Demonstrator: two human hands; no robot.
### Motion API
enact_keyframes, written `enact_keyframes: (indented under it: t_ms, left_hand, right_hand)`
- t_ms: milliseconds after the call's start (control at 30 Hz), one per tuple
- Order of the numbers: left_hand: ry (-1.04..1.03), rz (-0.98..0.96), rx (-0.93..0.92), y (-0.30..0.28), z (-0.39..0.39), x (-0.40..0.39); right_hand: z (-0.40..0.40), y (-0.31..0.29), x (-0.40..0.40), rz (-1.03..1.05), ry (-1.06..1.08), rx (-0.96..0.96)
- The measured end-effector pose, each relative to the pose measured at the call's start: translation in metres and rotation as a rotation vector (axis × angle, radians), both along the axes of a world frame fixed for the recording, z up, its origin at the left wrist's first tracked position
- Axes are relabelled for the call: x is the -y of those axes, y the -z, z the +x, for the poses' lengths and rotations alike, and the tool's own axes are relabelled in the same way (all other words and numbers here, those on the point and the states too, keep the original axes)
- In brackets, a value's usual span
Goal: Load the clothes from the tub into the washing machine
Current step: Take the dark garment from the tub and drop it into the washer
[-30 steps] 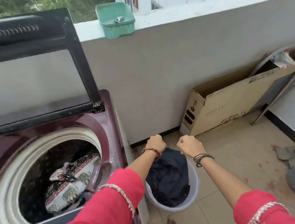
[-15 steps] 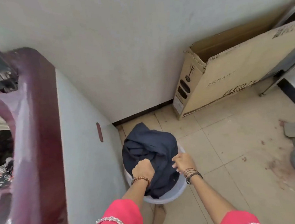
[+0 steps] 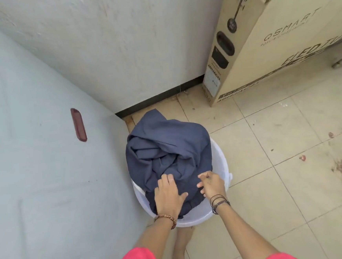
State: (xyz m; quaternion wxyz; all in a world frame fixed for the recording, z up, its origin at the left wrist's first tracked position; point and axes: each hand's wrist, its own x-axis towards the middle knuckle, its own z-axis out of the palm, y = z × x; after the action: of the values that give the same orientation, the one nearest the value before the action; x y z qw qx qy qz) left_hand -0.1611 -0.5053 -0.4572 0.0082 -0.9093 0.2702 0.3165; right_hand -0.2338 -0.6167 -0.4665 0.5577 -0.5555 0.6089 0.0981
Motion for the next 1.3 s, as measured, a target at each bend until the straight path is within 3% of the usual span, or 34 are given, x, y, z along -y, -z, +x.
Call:
enact_keyframes:
  t_ms: [167,267,467,700,833,933,1000,1100,1300]
  left_hand:
    - [0.203,0.201,0.062,0.034,0.004,0.003]
    - [0.224,0.130,0.029,0.039,0.015,-0.002]
    - [-0.356,-0.220,-0.193,-0.009,0.026,-0.001]
    - [-0.821,-0.650,-0.323,-0.093,0.026,0.031]
    - [-0.940,-0.806,-0.377,-0.134,0.040,0.048]
    - [-1.026,-0.900,-0.464,-0.165,0.053,0.060]
    - [-1.075,-0.954,-0.509,-0.184,0.062,0.065]
    - [-1.105,-0.972,-0.563,-0.214,0.076,0.069]
    - [-1.110,-0.896,-0.509,-0.262,0.089,0.072]
  right_hand:
    - [-0.006,0.013,-0.006,0.025,0.059,0.023]
    - [-0.010,0.011,-0.006,0.016,0.067,0.032]
    - [-0.023,-0.010,-0.010,-0.001,0.067,0.036]
    - [-0.030,-0.054,-0.015,0.020,0.202,0.100]
    - [-0.026,-0.081,-0.019,0.120,0.451,0.144]
    - [-0.024,-0.097,-0.023,0.134,0.545,0.065]
    - [-0.021,-0.106,-0.025,0.261,0.625,0.154]
    - [-0.012,-0.123,-0.026,0.435,0.638,0.279]
    - [0.005,-0.141,-0.011,0.464,0.680,0.362]
